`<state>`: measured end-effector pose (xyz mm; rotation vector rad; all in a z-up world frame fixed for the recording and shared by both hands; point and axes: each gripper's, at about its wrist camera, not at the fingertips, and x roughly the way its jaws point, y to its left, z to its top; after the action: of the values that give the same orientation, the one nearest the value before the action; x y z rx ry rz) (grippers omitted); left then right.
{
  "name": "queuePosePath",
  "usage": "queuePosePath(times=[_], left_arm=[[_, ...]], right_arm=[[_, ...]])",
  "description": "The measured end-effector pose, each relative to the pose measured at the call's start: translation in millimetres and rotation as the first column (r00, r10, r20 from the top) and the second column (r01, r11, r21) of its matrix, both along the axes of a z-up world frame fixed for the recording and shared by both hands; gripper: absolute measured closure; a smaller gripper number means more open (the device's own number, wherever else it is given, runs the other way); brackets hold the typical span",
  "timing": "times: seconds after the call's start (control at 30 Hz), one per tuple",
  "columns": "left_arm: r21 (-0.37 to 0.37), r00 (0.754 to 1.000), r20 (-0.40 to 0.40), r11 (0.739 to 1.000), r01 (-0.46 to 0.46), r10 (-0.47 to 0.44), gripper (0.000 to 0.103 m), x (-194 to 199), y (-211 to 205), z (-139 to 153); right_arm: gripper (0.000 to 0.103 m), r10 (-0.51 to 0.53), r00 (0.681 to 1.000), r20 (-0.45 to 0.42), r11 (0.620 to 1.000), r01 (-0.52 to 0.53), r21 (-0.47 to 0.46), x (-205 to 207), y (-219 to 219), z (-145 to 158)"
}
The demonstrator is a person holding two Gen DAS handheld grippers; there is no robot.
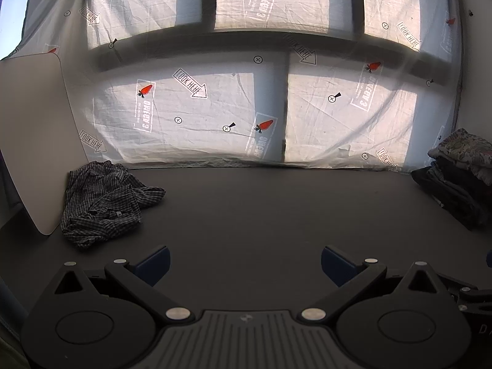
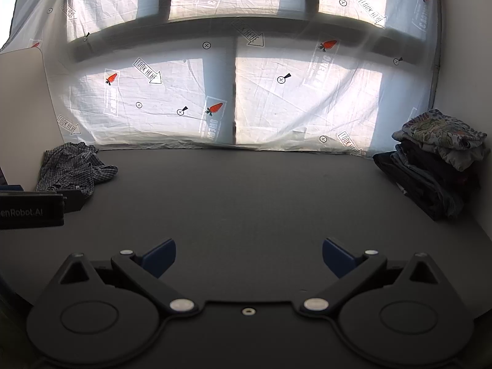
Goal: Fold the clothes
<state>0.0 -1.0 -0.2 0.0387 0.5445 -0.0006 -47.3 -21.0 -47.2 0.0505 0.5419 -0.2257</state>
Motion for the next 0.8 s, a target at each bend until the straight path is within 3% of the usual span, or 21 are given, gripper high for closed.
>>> queuePosePath(times=[0.8], left_arm=[[-0.007,1.000,-0.009,1.000,0.016,-0.016,0.000,6.9,9.7,19.8]], right_arm=[[0.000,-0.002,1.000,0.004,1.000,0.002,0.002,-0.3,4.9,2.7]])
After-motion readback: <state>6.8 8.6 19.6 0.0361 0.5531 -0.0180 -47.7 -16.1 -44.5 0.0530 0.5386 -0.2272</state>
